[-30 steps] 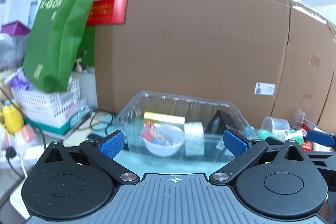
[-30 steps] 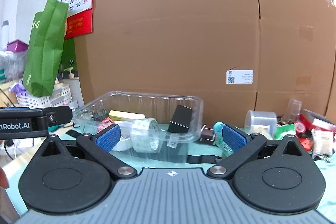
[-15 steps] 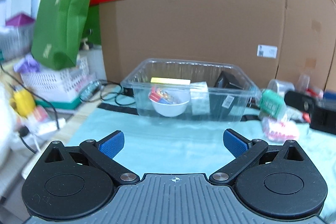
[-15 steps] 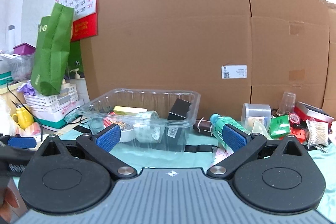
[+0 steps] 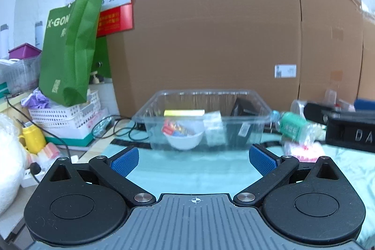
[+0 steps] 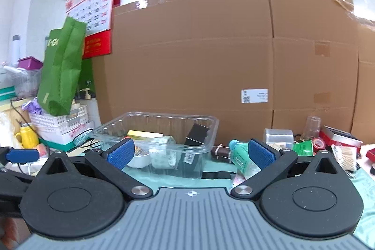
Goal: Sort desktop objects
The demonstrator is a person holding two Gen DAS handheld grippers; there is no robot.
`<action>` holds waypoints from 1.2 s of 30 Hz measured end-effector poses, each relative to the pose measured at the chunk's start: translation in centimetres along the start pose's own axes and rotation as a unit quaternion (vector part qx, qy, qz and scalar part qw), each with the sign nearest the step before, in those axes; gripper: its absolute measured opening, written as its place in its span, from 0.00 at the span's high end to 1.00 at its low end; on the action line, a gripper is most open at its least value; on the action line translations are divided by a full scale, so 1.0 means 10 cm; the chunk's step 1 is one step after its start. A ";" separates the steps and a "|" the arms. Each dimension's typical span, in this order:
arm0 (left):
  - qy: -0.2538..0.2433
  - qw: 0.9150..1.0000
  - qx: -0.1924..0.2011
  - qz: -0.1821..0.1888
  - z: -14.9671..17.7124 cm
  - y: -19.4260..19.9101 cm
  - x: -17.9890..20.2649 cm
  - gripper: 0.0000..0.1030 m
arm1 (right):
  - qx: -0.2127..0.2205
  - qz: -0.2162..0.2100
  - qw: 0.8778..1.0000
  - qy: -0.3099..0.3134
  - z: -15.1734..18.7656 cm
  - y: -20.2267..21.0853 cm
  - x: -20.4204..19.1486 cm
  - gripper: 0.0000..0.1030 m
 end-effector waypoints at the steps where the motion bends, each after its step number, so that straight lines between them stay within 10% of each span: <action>1: 0.001 1.000 0.001 -0.002 -0.01 -0.01 0.00 0.00 | -0.004 0.001 1.000 -0.004 0.01 -0.01 0.02 0.00; 36: 0.015 0.999 -0.020 0.020 -0.01 -0.30 -0.12 0.00 | -0.038 -0.003 0.999 -0.002 0.19 -0.17 -0.03 0.00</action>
Point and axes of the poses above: each gripper's, at about its wrist camera, not at the fingertips, and y roughly against the way its jaws point, x to its right, z to its underside, the point moved 1 cm from there along -y, roughly the way its jaws point, and after that the axes turned 10 degrees about -z, right-handed, at the moved point
